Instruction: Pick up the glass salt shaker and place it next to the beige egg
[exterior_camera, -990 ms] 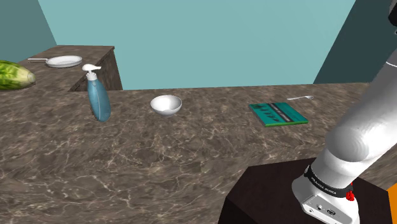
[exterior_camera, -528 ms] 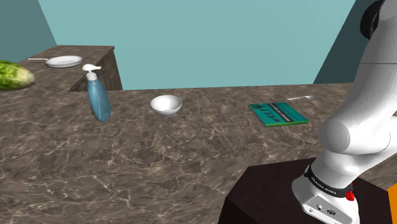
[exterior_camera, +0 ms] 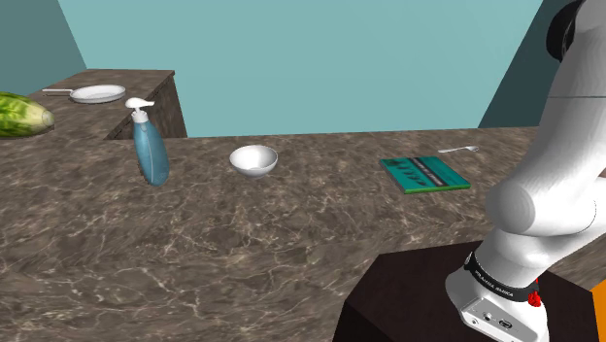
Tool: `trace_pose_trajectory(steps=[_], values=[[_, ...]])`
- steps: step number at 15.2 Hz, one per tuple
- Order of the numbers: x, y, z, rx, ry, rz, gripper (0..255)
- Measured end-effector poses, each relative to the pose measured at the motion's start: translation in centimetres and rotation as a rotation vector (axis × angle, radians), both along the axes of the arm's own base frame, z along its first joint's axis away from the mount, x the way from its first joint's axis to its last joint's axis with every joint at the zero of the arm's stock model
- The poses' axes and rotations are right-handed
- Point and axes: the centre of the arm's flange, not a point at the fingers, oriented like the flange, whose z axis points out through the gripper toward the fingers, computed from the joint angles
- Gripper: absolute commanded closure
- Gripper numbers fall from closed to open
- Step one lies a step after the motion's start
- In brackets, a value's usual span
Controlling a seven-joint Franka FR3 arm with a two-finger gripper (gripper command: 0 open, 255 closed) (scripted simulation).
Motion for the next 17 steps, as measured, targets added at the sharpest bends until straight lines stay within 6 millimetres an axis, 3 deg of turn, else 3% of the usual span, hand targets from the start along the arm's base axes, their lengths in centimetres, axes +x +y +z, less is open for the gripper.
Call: trace_pose_trajectory(steps=[17], values=[[-0.2,-0.1,-9.0,0.0,0.0,0.0,255]])
